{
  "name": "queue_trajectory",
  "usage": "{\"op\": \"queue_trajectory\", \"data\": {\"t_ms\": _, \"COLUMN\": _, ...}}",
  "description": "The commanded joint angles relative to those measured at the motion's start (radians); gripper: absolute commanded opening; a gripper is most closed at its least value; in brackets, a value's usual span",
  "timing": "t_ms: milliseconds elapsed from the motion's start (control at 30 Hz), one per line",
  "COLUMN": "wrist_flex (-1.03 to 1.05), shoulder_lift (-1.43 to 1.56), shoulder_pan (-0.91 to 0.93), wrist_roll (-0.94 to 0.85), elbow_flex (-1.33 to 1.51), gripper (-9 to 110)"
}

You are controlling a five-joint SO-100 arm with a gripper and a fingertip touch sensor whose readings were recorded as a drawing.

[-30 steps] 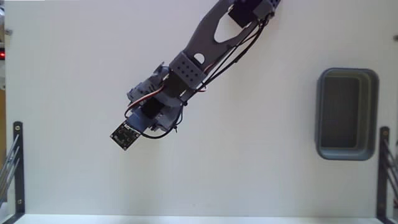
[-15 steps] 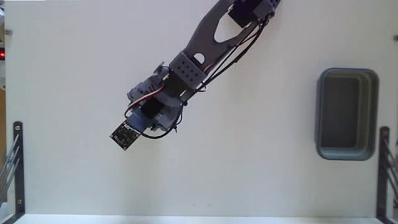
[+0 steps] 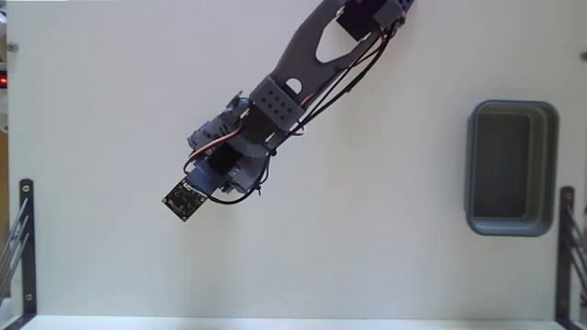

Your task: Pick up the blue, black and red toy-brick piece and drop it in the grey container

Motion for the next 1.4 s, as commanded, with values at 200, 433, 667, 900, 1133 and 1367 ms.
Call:
{"op": "queue_trajectory", "data": {"t_ms": 200, "wrist_flex": -0.004, "shoulder_lift": 0.031, "shoulder_pan": 0.018, "wrist_roll": 0.0, "elbow_flex": 0.001, "gripper": 49}}
{"op": "queue_trajectory", "data": {"t_ms": 433, "wrist_flex": -0.004, "shoulder_lift": 0.031, "shoulder_pan": 0.018, "wrist_roll": 0.0, "elbow_flex": 0.001, "gripper": 49}}
{"op": "queue_trajectory", "data": {"t_ms": 667, "wrist_flex": -0.004, "shoulder_lift": 0.031, "shoulder_pan": 0.018, "wrist_roll": 0.0, "elbow_flex": 0.001, "gripper": 49}}
{"op": "queue_trajectory", "data": {"t_ms": 900, "wrist_flex": -0.004, "shoulder_lift": 0.031, "shoulder_pan": 0.018, "wrist_roll": 0.0, "elbow_flex": 0.001, "gripper": 49}}
{"op": "queue_trajectory", "data": {"t_ms": 1133, "wrist_flex": -0.004, "shoulder_lift": 0.031, "shoulder_pan": 0.018, "wrist_roll": 0.0, "elbow_flex": 0.001, "gripper": 49}}
{"op": "queue_trajectory", "data": {"t_ms": 1367, "wrist_flex": 0.011, "shoulder_lift": 0.034, "shoulder_pan": 0.018, "wrist_roll": 0.0, "elbow_flex": -0.011, "gripper": 49}}
